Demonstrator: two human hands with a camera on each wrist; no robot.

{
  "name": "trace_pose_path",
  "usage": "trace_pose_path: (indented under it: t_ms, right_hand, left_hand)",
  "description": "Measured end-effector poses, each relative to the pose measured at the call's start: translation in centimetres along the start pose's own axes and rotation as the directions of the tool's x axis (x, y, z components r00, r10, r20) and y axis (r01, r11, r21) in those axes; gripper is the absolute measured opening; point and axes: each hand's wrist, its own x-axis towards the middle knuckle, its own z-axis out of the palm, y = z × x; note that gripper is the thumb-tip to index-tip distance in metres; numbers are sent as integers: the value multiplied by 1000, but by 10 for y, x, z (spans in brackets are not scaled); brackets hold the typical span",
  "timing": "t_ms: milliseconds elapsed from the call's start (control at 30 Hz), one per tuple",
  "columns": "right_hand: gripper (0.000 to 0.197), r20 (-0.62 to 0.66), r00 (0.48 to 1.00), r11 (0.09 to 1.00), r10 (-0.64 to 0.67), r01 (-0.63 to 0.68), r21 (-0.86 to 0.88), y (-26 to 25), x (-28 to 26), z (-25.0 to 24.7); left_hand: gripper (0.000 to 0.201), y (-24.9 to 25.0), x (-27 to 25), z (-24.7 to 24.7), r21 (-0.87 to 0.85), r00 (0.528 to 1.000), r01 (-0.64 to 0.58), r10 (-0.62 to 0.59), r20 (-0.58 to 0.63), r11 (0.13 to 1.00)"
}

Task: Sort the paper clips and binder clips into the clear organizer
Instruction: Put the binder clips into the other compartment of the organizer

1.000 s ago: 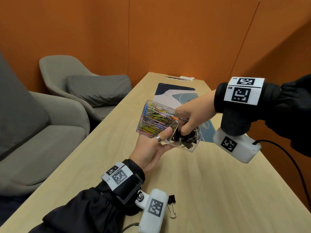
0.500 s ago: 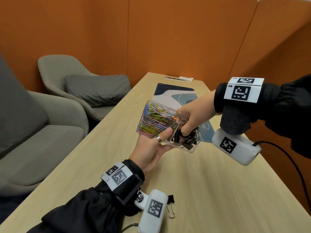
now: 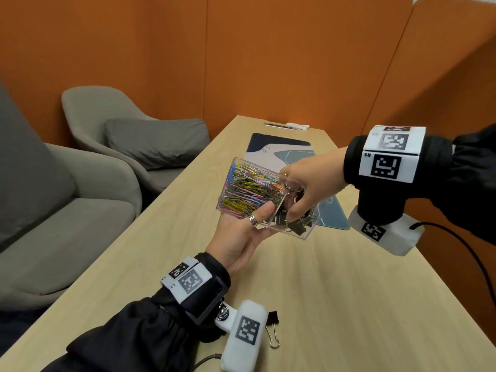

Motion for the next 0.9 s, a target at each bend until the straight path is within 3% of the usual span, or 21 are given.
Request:
trace_pose_path:
  t_ms: [167,467,733,900]
  right_hand:
    - [50,16,1000,1000,-5,6,-9,-2,0,-2]
    - [53,2,1000,988,-3,2,157,7,2,1]
    - [30,52,997,978,49,-58,201,6,2,3]
    - [41,45,997,958,64,-74,276,13,-4,-5]
  left_hand:
    - [39,0,0,1,-4,1000,4,-4,3,1000]
    - [42,0,2,1,-19,1000,4,-4,-3,1000]
    - [41,-1,1,1,-21,1000,10,-10,-4,1000]
    - [40,0,2,1,-28,1000,-6,6,-3,1000]
